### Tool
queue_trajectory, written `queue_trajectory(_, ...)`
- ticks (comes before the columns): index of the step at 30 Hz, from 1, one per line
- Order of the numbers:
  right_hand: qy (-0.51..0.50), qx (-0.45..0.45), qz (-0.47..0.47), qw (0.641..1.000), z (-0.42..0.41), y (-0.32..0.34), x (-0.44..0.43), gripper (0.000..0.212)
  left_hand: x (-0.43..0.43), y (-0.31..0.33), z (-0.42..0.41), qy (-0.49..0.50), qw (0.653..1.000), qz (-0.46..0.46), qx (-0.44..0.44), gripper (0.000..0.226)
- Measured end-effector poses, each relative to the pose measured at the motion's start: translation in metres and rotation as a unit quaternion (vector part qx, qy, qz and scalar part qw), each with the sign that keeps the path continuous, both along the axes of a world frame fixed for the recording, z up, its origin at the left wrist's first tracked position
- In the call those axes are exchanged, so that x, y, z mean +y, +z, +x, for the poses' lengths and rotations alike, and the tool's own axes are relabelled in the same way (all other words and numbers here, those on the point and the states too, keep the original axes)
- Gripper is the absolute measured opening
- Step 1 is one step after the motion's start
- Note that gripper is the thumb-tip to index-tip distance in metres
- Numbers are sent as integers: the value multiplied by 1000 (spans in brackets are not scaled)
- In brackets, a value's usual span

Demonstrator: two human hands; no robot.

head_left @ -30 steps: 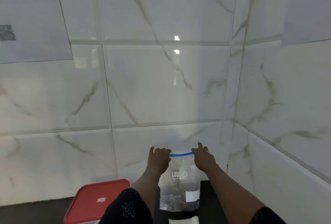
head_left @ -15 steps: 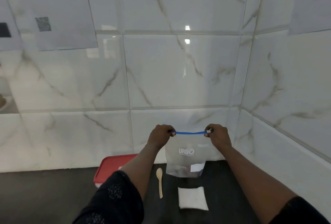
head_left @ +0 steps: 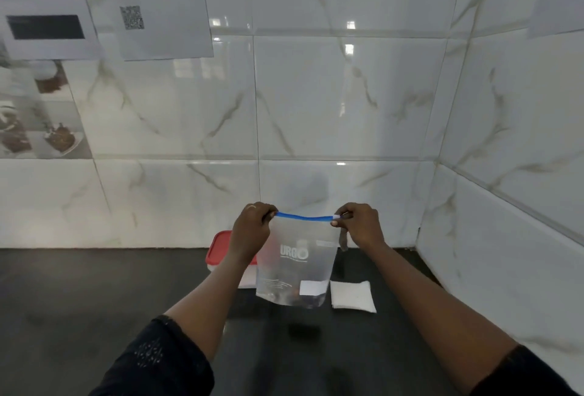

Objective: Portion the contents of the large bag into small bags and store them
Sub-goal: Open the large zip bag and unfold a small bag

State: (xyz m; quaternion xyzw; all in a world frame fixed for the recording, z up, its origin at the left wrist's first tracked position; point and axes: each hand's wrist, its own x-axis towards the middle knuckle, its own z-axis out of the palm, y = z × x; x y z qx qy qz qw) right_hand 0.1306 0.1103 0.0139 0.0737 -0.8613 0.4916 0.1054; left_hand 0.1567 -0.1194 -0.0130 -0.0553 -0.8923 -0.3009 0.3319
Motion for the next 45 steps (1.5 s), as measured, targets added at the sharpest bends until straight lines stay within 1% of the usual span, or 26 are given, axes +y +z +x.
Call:
queue_trajectory(1,10,-5,-7,1000,4,-5,-7,11,-7,-5,5,9,1000,3,2,18)
queue_trajectory(5,37,-22,-23,999,17,-28,-30,17,-27,-29,23,51,998,20,5,18)
queue_trajectory(7,36,-42,-44,998,23,-37,-38,15,-33,-40,28,74,997,31,-1,19)
queue_trajectory(9,28,-55,-65,996,27,-43,-45,17,-34,-46,33,85,996,22,18,23)
queue_trajectory(12,17,-57,-85,995,28,-44,-52,27,-22,-44,34,45,997,-45,47,30)
queue_trajectory(14,20,-57,-85,995,28,-41,-56,28,-7,-41,26,15,995,-87,37,31)
queue_trajectory(17,34,-42,-82,995,28,-38,-61,33,10,-36,11,-30,996,-86,6,26)
queue_trajectory(19,36,-20,-55,998,27,-37,-62,34,20,-33,7,-50,995,-84,-31,24)
queue_trajectory(22,18,6,-20,1000,23,-40,-64,32,27,-32,2,-53,996,-58,-36,20)
queue_trajectory(25,-12,10,14,1000,17,-45,-68,40,27,-35,-3,-43,994,-96,-5,13)
queue_trajectory(26,-20,12,24,999,16,-46,-70,39,26,-35,-5,-38,993,-112,5,15)
queue_trajectory(29,-31,30,57,997,16,-45,-77,25,16,-31,-8,-26,990,-136,15,20)
queue_trajectory(30,-32,33,59,997,16,-43,-78,23,10,-30,-9,-17,989,-142,20,19)
queue_trajectory(35,-57,1,6,998,8,-46,-74,40,-37,-33,-3,43,985,-165,10,17)
queue_trajectory(39,-54,4,6,999,6,-47,-70,43,-70,-32,3,92,982,-162,18,15)
queue_trajectory(42,-58,0,-16,998,2,-45,-73,44,-86,-27,11,117,980,-158,17,13)
queue_trajectory(45,-49,-5,-23,999,4,-42,-77,41,-91,-23,19,128,982,-139,7,19)
